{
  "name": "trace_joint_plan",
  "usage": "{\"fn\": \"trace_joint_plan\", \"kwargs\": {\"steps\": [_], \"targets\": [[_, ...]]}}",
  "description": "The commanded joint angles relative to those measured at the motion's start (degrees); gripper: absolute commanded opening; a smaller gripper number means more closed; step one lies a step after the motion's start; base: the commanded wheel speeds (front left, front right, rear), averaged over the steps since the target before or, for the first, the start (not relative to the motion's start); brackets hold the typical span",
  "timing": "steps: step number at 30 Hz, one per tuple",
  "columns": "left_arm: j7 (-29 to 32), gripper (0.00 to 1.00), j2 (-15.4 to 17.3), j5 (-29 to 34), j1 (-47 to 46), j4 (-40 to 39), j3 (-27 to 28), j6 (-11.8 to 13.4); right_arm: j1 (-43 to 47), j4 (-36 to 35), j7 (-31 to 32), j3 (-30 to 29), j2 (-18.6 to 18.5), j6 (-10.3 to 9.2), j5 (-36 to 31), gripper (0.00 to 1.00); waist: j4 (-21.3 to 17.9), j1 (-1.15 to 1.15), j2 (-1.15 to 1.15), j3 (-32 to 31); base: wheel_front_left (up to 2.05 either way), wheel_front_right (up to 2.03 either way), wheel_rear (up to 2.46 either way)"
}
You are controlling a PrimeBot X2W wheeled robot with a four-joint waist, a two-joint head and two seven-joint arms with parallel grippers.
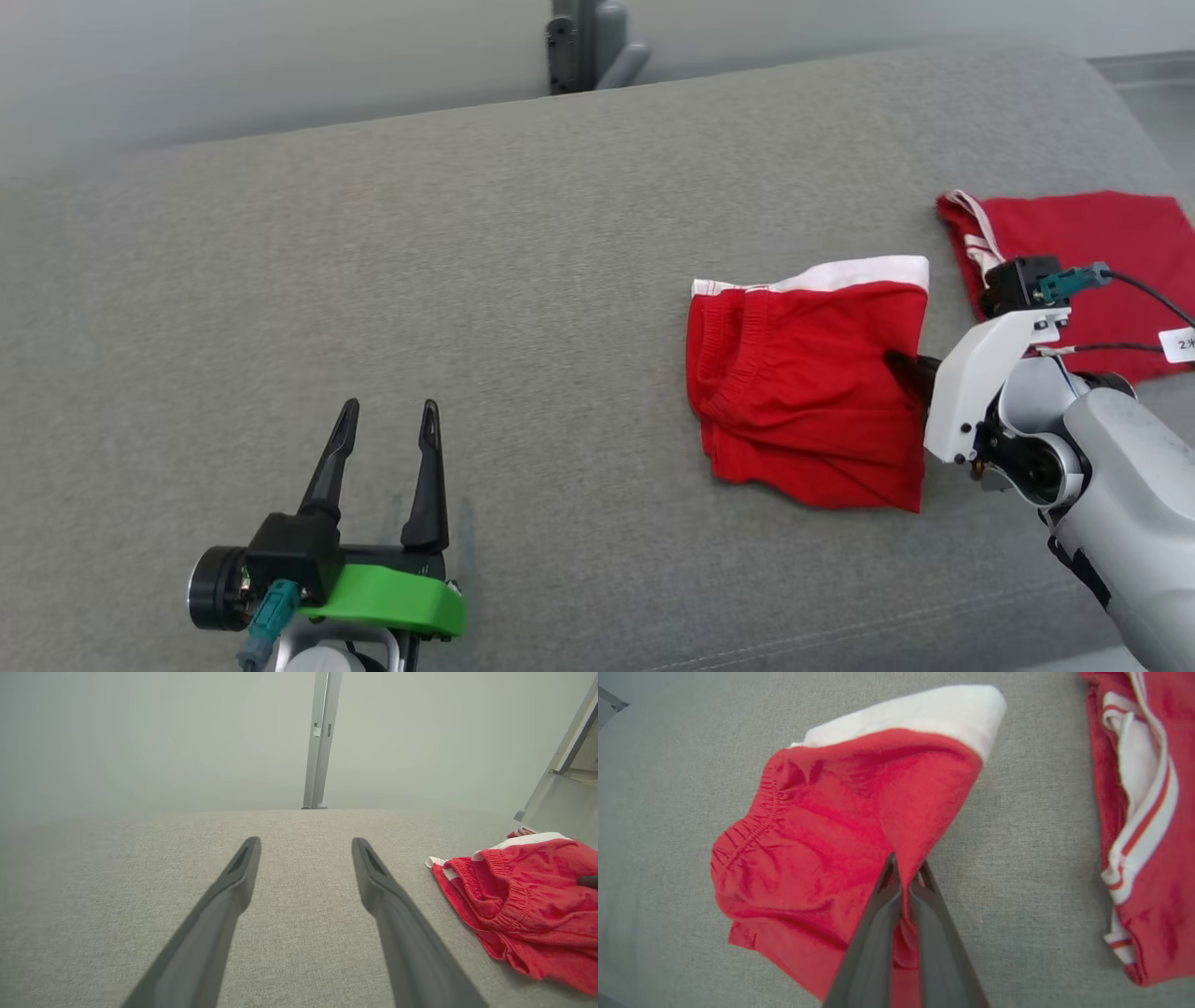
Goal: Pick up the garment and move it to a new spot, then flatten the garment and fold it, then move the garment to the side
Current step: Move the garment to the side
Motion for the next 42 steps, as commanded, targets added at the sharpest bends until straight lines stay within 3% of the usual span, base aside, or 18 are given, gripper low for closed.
{"fn": "trace_joint_plan", "kwargs": {"steps": [1,11,25,42], "targets": [[-0.1,1.0,0.4,0.6,-1.1,0.2,-0.1,-0.2,-0.8,-0.2,-0.4,-0.2,0.0,-0.03,0.1,0.0,-9.0,0.0,0.67,1.4,0.0,0.0,0.0],[0.7,1.0,1.7,1.7,-2.7,0.8,-1.2,-0.4,-2.4,-0.1,-1.8,0.6,1.8,-0.03,-0.3,0.0,-15.3,0.0,0.67,2.8,0.0,0.0,0.0],[0.9,1.0,2.4,0.9,-2.3,0.6,-1.1,0.6,-6.9,1.2,-4.7,0.1,2.4,-0.03,-2.6,0.0,-13.3,0.0,0.67,3.0,0.0,0.0,0.0],[0.6,1.0,3.0,0.2,-2.1,-0.1,-1.1,1.5,-14.8,-4.8,4.2,-2.0,-7.5,-0.04,-8.6,0.0,-10.4,0.0,0.67,3.4,0.0,0.0,0.0]]}}
